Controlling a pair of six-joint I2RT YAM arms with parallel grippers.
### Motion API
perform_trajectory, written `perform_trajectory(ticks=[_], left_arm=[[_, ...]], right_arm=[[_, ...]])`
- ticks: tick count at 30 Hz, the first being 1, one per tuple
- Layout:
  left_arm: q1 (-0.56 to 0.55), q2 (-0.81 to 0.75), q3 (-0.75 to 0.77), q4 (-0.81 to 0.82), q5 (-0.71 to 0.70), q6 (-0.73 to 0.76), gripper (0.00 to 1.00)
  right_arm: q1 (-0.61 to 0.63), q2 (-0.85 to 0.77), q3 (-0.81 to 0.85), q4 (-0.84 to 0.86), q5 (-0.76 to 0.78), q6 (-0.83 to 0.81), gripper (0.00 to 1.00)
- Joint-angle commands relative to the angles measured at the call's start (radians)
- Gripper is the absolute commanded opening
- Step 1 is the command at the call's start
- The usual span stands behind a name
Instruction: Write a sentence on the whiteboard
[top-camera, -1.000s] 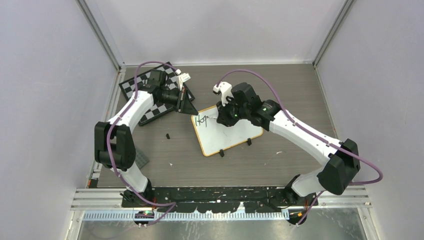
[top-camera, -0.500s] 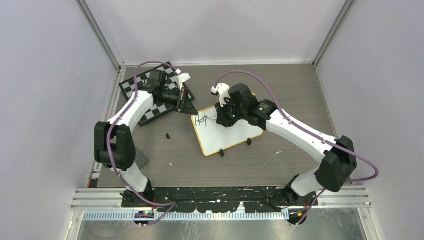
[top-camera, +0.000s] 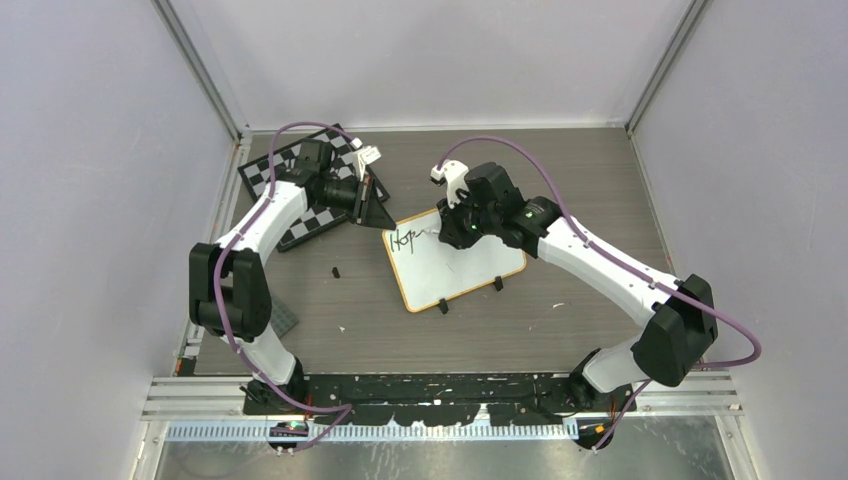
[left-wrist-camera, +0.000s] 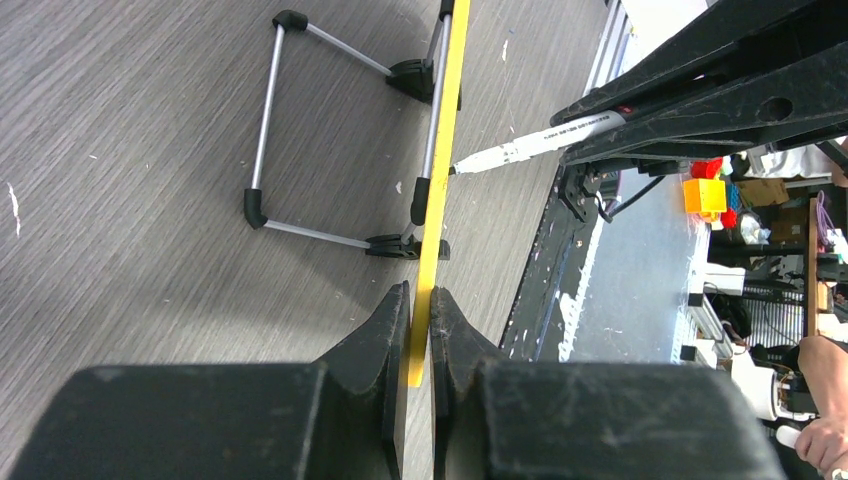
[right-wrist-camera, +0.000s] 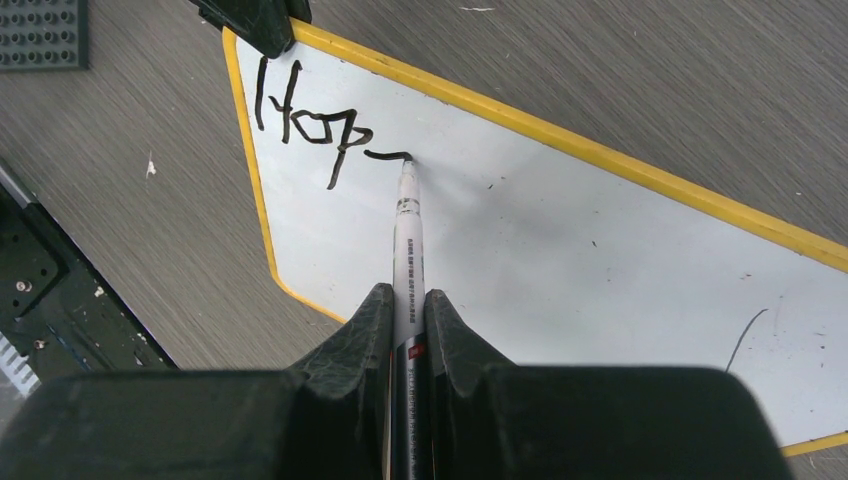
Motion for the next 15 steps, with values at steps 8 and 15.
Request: perform_trajectory(ticks=[8, 15], left_arm=[[-0.015, 0.026, 0.014, -0.014, -0.02, 0.008, 0.0], [-0.015, 0.027, 0.014, -0.011, -0.018, 0.008, 0.0]], right_arm=[[-0.007, 0.008, 0.045, 0.039, 0.019, 0.021, 0.0], [0.006, 0.016, 0.055, 0.045, 0.012, 0.023, 0.0]])
